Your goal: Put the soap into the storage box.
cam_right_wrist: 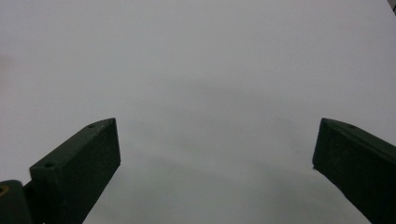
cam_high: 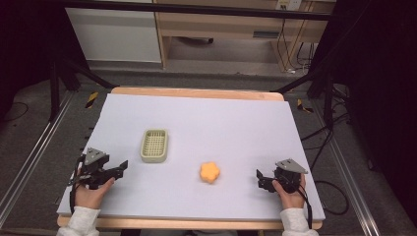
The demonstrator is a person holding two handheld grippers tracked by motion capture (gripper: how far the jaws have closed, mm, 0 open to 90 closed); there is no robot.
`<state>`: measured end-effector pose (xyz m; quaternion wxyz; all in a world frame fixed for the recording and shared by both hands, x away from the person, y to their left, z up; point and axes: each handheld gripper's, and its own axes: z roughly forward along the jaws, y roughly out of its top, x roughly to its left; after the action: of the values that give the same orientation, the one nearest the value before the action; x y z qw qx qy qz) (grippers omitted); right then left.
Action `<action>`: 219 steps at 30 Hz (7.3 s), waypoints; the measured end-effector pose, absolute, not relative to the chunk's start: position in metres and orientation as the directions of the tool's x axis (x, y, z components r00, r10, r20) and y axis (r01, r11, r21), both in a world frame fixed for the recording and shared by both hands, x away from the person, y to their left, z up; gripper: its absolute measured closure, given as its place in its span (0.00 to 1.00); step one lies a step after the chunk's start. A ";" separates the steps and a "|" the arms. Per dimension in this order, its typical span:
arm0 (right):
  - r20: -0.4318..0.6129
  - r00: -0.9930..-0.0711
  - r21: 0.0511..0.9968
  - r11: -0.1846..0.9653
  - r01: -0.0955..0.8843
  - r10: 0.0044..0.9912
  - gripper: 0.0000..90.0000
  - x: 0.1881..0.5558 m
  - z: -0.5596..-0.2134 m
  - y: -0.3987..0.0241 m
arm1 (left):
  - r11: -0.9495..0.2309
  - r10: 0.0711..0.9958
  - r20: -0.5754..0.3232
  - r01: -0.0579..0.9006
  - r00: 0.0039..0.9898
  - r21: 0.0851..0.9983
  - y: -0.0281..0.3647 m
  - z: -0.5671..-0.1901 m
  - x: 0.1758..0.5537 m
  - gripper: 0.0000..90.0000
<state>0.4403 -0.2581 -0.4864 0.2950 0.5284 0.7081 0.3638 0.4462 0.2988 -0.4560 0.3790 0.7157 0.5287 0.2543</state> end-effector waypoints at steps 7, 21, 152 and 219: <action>-0.034 -0.266 0.828 0.176 0.533 0.963 0.02 0.440 -0.486 -0.258 | -0.162 0.940 -0.043 0.553 0.339 0.817 0.289 -0.449 0.443 0.28; -0.022 -0.257 0.834 0.160 0.527 0.966 0.01 0.440 -0.486 -0.260 | -0.182 0.922 -0.049 0.540 0.385 0.822 0.272 -0.441 0.438 0.28; 0.047 -0.264 0.843 0.104 0.528 0.963 0.04 0.439 -0.487 -0.267 | -0.533 0.676 0.017 0.472 0.737 0.702 0.048 -0.439 0.472 0.20; 0.043 -0.277 0.838 0.117 0.533 0.960 0.04 0.439 -0.487 -0.266 | -0.590 0.688 0.013 0.548 0.726 0.593 0.022 -0.470 0.479 0.28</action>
<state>0.4394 -0.2664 -0.4870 0.2716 0.5362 0.6960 0.3927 0.4788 0.0218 -0.4701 0.2878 0.8832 0.3498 0.1212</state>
